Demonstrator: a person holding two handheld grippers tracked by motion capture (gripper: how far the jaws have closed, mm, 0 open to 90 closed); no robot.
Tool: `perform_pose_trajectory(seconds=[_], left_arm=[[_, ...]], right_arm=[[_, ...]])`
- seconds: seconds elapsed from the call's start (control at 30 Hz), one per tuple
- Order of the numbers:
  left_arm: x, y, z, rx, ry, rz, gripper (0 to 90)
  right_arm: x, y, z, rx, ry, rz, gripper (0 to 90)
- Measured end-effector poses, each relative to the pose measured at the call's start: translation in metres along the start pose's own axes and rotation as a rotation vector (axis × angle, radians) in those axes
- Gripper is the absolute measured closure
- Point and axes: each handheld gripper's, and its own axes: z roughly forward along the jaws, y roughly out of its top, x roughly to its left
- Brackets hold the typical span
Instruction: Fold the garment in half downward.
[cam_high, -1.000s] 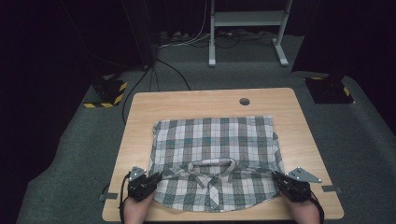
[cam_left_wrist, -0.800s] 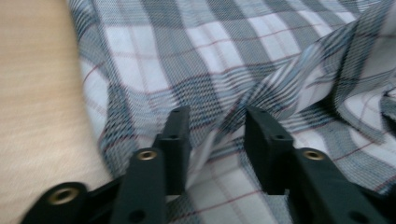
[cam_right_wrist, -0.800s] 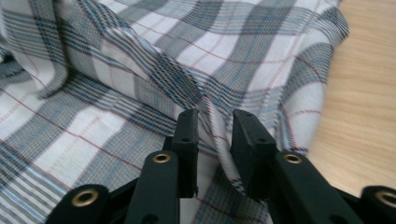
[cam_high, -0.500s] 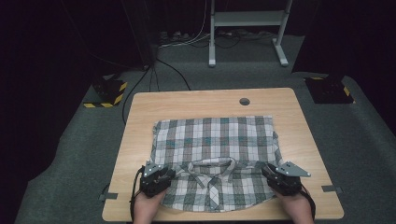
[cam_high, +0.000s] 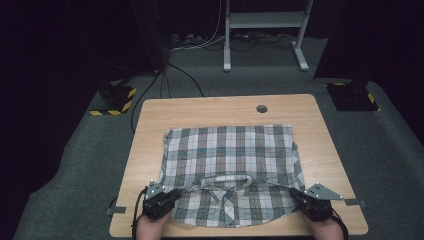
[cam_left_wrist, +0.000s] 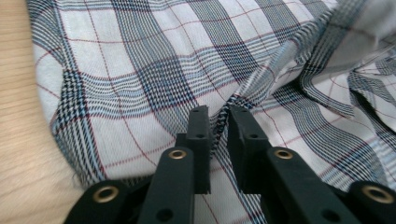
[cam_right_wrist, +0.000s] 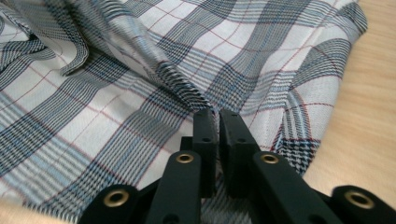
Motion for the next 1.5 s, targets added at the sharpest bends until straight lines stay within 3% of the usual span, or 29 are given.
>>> perform_pose_trajectory(seconds=[0.2, 0.23, 0.27, 0.33, 0.37, 0.43, 0.57, 0.63, 0.77, 0.83, 0.87, 0.9, 0.93, 1.0, 1.03, 1.1, 1.23, 1.37, 1.4, 1.5], left_arm=[[-0.003, 0.012, -0.012, -0.065, 0.025, -0.005, 57.7], [-0.004, 0.014, -0.012, -0.069, 0.035, -0.001, 57.7], [-0.003, 0.019, -0.008, -0.074, 0.052, -0.01, 50.3], [-0.001, 0.022, 0.0, -0.062, 0.054, -0.031, 45.1], [-0.001, 0.022, 0.0, -0.062, 0.054, -0.031, 42.7], [-0.004, 0.024, 0.017, -0.028, 0.053, -0.032, 39.8], [-0.01, 0.024, 0.029, -0.003, 0.033, -0.033, 37.4], [-0.021, 0.021, 0.036, 0.034, 0.017, 0.004, 37.2], [-0.03, 0.011, 0.038, 0.076, 0.032, 0.051, 37.3], [-0.032, 0.005, 0.037, 0.087, 0.047, 0.075, 36.6], [-0.034, 0.001, 0.036, 0.077, 0.066, 0.104, 35.9], [-0.034, 0.001, 0.036, 0.077, 0.066, 0.104, 35.9], [-0.036, -0.003, 0.034, 0.073, 0.094, 0.14, 35.9], [-0.037, -0.004, 0.033, 0.07, 0.1, 0.147, 35.4], [-0.036, -0.007, 0.031, 0.067, 0.116, 0.169, 35.3], [-0.036, -0.008, 0.03, 0.066, 0.117, 0.17, 34.6], [-0.034, -0.011, 0.025, 0.047, 0.09, 0.142, 27.9], [-0.029, -0.007, 0.015, 0.006, 0.065, 0.115, 21.5], [-0.024, -0.003, 0.008, -0.03, 0.065, 0.105, 20.0], [-0.015, -0.002, 0.006, -0.039, 0.057, 0.075, 16.7]], right_arm=[[0.008, 0.003, -0.013, -0.061, 0.011, 0.017, 68.9], [0.008, 0.003, -0.013, -0.061, 0.011, 0.017, 68.9], [0.01, 0.01, -0.017, -0.098, 0.021, 0.03, 66.8], [0.014, 0.017, -0.018, -0.126, 0.016, 0.038, 63.7], [0.016, 0.02, -0.015, -0.127, 0.012, 0.039, 61.9], [0.018, 0.025, -0.004, -0.105, -0.003, 0.053, 59.6], [0.02, 0.027, 0.015, -0.068, 0.006, 0.094, 56.2], [0.028, 0.026, 0.032, -0.018, 0.027, 0.104, 52.8], [0.036, 0.018, 0.037, 0.048, 0.037, 0.071, 49.9], [0.036, 0.013, 0.036, 0.067, 0.051, 0.086, 49.5], [0.036, 0.01, 0.035, 0.075, 0.052, 0.099, 49.3], [0.036, 0.01, 0.035, 0.075, 0.052, 0.099, 49.3], [0.037, 0.006, 0.032, 0.072, 0.04, 0.086, 49.0], [0.038, 0.005, 0.03, 0.073, 0.027, 0.077, 49.3], [0.039, 0.003, 0.028, 0.081, 0.004, 0.045, 49.2], [0.04, 0.001, 0.026, 0.079, -0.017, 0.015, 48.5], [0.04, -0.003, 0.023, 0.066, -0.013, 0.019, 43.8], [0.036, -0.003, 0.014, 0.023, -0.002, 0.044, 37.7], [0.034, 0.0, 0.009, -0.014, 0.001, 0.072, 33.7], [0.034, 0.005, 0.01, -0.038, 0.003, 0.086, 28.6]])
